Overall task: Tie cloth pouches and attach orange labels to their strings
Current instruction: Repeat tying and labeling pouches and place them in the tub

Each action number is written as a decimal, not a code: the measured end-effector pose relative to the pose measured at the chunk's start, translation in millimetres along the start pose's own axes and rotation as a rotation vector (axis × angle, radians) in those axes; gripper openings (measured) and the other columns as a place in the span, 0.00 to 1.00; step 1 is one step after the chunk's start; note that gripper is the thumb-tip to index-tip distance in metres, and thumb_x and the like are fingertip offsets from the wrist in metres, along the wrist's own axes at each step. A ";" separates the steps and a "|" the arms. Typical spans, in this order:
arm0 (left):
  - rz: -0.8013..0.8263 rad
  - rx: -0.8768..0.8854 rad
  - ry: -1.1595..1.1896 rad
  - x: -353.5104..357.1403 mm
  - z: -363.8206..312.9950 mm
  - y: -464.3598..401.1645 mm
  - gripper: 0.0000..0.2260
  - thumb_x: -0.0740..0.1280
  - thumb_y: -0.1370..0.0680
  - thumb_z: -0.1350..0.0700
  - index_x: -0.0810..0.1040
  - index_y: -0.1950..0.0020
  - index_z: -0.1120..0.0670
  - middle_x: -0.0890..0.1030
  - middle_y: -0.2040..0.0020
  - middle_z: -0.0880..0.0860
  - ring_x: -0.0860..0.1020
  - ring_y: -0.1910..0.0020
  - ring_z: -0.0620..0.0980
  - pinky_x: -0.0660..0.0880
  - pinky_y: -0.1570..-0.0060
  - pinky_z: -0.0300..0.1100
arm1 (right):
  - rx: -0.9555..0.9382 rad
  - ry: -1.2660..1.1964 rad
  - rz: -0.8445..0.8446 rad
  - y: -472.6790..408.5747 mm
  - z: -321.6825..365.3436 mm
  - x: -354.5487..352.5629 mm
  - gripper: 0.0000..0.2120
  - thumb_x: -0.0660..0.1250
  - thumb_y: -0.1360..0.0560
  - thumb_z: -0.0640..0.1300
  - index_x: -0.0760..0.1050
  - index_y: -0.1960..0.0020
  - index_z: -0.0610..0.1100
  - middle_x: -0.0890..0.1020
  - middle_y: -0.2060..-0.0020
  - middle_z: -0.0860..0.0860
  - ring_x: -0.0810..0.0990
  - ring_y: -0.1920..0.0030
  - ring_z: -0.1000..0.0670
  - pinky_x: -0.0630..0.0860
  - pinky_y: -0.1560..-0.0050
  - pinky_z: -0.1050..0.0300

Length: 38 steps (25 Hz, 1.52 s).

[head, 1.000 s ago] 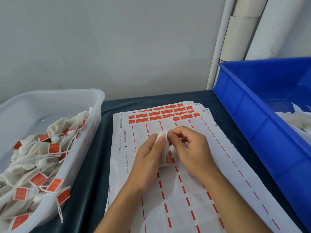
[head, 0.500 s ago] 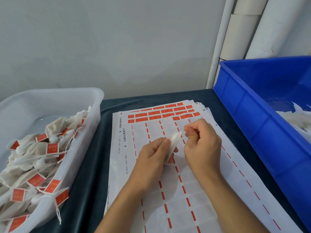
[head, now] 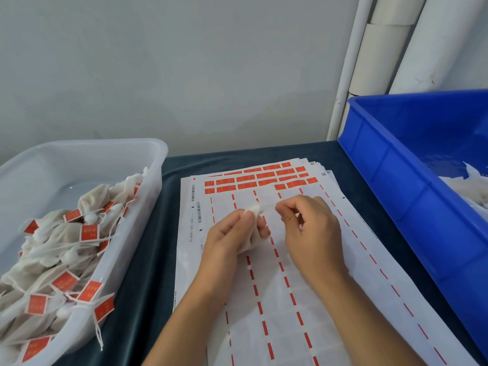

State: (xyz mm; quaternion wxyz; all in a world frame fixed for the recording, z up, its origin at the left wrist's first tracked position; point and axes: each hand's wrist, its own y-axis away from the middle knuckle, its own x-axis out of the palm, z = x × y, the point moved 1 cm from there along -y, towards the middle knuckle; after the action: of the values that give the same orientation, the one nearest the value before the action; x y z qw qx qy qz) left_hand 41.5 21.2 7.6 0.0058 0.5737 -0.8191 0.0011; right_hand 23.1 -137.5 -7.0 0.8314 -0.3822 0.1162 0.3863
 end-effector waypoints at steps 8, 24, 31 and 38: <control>-0.140 0.016 0.058 7.2 -1.1 -3.7 0.16 0.64 0.20 0.34 0.86 0.42 0.39 0.86 0.41 0.42 0.84 0.41 0.47 0.80 0.42 0.45 | -0.399 0.037 0.126 5.4 7.5 2.6 0.08 0.67 0.19 0.50 0.80 0.49 0.46 0.83 0.54 0.51 0.76 0.54 0.55 0.74 0.51 0.68; -0.143 0.129 -0.346 9.6 12.1 -6.4 0.07 0.69 0.17 0.52 0.81 0.55 0.43 0.84 0.57 0.40 0.82 0.56 0.40 0.78 0.60 0.30 | -0.030 -0.333 0.211 5.6 9.9 -4.0 0.09 0.64 0.21 0.58 0.79 0.49 0.55 0.82 0.55 0.64 0.82 0.50 0.60 0.78 0.53 0.71; -0.077 0.166 -0.365 13.9 10.5 -2.6 0.08 0.68 0.17 0.54 0.81 0.52 0.41 0.84 0.55 0.38 0.82 0.53 0.40 0.76 0.58 0.27 | 0.163 -0.421 0.243 0.0 4.0 -6.9 0.06 0.66 0.22 0.57 0.80 0.52 0.57 0.82 0.57 0.65 0.82 0.51 0.60 0.79 0.56 0.69; -0.127 0.143 -0.203 7.7 4.3 -4.6 0.06 0.70 0.17 0.52 0.84 0.50 0.42 0.85 0.54 0.43 0.82 0.51 0.42 0.77 0.55 0.28 | 0.122 -0.353 0.342 1.2 5.1 -3.8 0.03 0.65 0.21 0.55 0.77 0.52 0.58 0.81 0.56 0.65 0.80 0.50 0.63 0.77 0.56 0.73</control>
State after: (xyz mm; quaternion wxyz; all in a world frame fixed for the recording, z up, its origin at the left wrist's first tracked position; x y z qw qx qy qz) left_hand 43.2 12.3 3.4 -0.1181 0.6203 -0.7754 0.0012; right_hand 19.1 -135.4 -2.3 0.7830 -0.2327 0.0553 0.5741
